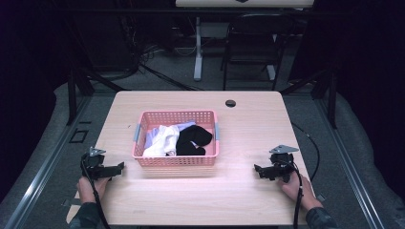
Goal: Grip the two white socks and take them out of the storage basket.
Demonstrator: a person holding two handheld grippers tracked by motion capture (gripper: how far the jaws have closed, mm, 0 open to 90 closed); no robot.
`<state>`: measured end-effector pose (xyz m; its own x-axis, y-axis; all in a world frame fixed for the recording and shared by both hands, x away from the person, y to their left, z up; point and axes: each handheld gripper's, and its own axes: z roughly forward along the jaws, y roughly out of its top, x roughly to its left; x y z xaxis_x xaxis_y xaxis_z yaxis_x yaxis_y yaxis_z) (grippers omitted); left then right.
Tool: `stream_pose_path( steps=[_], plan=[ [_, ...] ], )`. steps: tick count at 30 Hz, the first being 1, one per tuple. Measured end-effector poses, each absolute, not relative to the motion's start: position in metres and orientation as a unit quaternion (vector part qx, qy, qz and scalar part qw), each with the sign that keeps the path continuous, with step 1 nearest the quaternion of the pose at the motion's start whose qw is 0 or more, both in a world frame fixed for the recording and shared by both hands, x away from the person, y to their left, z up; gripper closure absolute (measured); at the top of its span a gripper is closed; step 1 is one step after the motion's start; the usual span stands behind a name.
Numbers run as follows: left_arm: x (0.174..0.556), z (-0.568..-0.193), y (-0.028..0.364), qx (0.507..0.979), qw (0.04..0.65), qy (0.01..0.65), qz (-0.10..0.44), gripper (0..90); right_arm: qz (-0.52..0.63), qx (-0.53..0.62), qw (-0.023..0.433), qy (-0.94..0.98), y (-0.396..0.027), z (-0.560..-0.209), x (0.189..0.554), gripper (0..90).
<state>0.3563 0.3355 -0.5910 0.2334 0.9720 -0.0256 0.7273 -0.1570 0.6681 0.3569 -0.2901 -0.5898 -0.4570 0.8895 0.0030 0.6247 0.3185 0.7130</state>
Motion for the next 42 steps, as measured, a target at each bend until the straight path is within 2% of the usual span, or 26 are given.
stream_pose_path(
  steps=[15,24,32,42],
  plan=[
    [0.356,-0.582,0.342,0.739,0.307,0.567,0.196,0.1,0.331,0.481,0.199,0.787,-0.290,-0.590,0.357,0.0],
    [0.352,-0.525,0.347,0.704,0.365,0.569,0.216,0.1,0.332,0.481,0.199,0.787,-0.290,-0.590,0.357,0.0],
    [0.365,-0.481,0.309,0.734,0.371,0.531,0.203,0.0,0.331,0.481,0.199,0.787,-0.290,-0.590,0.357,0.0],
    [0.396,-0.461,0.258,0.769,0.346,0.503,0.189,0.0,0.332,0.481,0.198,0.787,-0.290,-0.590,0.357,0.0]
  ],
)
